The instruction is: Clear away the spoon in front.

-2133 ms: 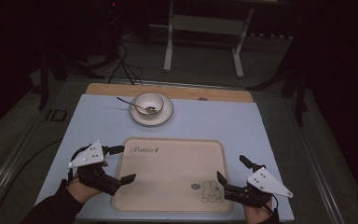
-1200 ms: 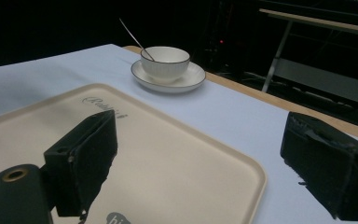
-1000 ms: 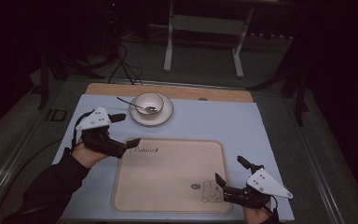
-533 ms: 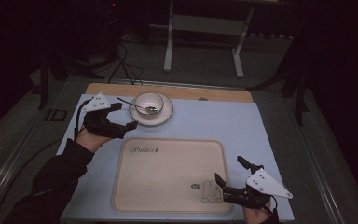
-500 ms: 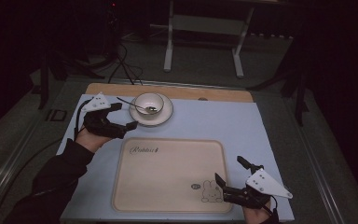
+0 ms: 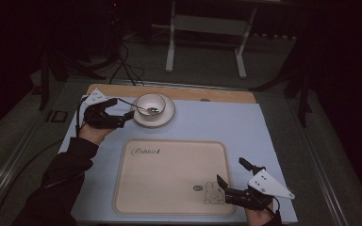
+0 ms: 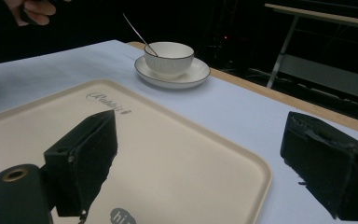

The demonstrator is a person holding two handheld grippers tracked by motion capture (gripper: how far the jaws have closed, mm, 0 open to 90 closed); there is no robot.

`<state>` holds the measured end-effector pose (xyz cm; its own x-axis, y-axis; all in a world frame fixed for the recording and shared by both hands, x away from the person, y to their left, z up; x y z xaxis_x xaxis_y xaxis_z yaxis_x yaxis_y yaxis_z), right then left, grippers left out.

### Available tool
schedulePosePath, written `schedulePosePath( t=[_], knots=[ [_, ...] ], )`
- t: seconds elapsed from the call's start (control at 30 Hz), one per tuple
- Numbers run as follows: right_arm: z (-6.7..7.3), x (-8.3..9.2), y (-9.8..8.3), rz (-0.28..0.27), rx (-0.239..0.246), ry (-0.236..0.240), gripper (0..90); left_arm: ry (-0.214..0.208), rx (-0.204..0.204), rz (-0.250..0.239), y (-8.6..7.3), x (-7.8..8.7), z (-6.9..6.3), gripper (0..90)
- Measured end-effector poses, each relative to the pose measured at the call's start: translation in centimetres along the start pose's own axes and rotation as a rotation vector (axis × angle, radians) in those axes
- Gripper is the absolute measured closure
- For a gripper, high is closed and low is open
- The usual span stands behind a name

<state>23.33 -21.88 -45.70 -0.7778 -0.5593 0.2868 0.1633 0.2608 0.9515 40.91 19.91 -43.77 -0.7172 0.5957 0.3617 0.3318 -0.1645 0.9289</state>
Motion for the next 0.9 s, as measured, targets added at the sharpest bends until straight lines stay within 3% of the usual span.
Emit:
schedulePosePath(
  t=[0.1,0.2,0.43,0.5,0.63,0.7,0.73,0.77,0.83,0.9],
  knots=[
    [0.1,-0.1,0.0,0.003,0.001,0.005,10.8,0.023,0.077,-0.023,-0.5,-0.6,1.0,13.7],
    [0.1,-0.1,0.0,0.005,0.002,0.006,10.8,0.055,0.127,-0.027,-1.0,-1.1,1.8,14.0],
    [0.1,-0.1,-0.1,0.009,0.003,0.011,10.8,0.119,0.18,0.007,-1.9,-2.5,2.6,15.7],
    [0.1,-0.1,-0.1,0.01,0.003,0.013,10.8,0.166,0.204,0.04,-2.4,-3.4,2.9,16.6],
    [0.1,-0.1,-0.1,0.012,0.003,0.015,10.8,0.183,0.235,0.041,-2.7,-3.9,3.2,18.4],
    [0.1,-0.1,-0.1,0.013,0.003,0.017,10.8,0.201,0.291,0.034,-2.8,-4.3,3.8,20.5],
    [0.2,-0.2,-0.1,0.015,0.002,0.016,10.8,0.201,0.291,0.034,-2.8,-4.3,3.8,21.3],
    [0.2,-0.2,-0.2,0.019,0.002,0.018,10.8,0.21,0.328,0.03,-2.9,-4.7,4.2,22.7],
    [0.2,-0.3,-0.2,0.024,0.002,0.017,10.8,0.21,0.328,0.03,-2.9,-4.7,4.2,24.7],
    [0.2,-0.3,-0.2,0.027,0.005,0.018,10.9,0.209,0.355,0.022,-3.0,-5.1,4.5,29.1]
  ],
)
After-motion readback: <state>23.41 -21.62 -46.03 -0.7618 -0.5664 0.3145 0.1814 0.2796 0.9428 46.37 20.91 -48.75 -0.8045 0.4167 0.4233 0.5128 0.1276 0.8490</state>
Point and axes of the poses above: each handheld gripper's, and its own axes: x roughly backward along the jaws, y roughly out of its top, z roughly to its left, the point moved 4 cm from there along -x, roughly forward along the jaws
